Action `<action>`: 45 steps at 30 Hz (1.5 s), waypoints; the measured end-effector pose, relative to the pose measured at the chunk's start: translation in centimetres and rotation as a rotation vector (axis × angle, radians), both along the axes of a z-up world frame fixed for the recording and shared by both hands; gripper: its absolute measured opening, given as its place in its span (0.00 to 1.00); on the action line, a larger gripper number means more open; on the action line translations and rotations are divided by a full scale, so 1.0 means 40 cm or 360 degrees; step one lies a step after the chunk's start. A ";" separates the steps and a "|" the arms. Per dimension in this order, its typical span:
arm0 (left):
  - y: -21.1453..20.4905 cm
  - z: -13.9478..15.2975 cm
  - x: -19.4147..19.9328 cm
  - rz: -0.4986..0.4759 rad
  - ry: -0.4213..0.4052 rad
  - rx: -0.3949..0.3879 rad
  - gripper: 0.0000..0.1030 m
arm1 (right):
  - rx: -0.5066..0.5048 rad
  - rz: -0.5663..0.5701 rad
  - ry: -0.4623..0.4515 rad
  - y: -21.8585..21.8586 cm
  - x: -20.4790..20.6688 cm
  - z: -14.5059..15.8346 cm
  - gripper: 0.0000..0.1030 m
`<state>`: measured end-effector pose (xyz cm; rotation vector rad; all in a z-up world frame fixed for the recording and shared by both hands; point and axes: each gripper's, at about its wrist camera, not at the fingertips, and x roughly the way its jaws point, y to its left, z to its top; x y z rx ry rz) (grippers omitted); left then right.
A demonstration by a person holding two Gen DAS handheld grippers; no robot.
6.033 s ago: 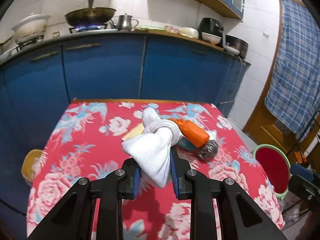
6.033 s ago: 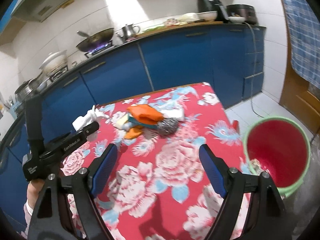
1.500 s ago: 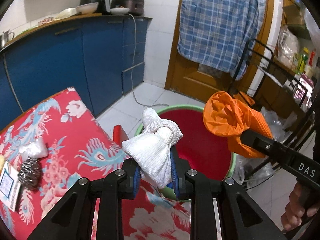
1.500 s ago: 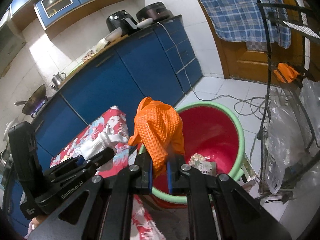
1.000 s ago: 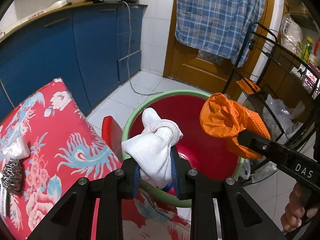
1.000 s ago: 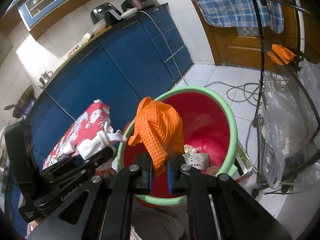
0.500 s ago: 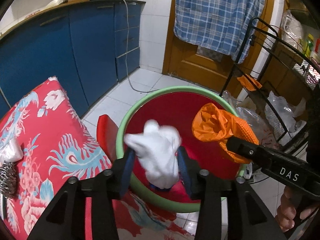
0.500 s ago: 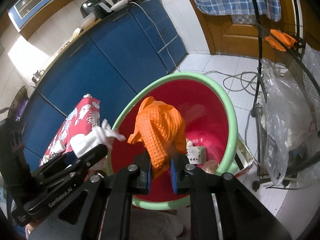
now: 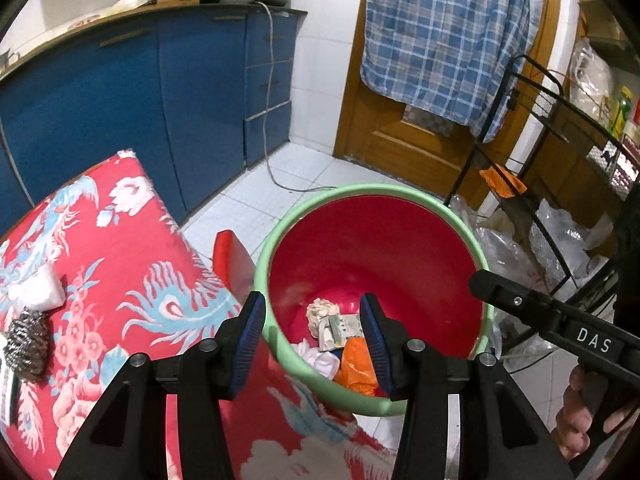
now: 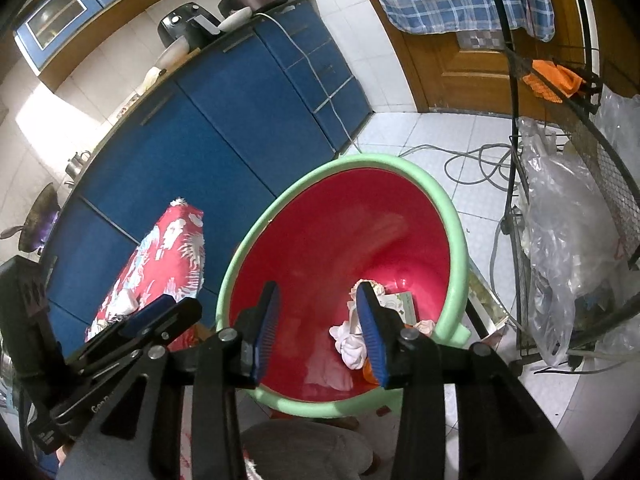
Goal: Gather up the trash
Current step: 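Move both open grippers back over the table toward the teal box and scrubber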
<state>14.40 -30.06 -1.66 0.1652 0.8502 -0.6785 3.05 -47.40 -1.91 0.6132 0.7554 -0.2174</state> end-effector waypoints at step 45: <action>0.474 0.186 -0.067 0.0572 -0.0179 -0.0144 0.49 | -0.0218 0.0520 -0.0269 0.368 -0.010 0.214 0.53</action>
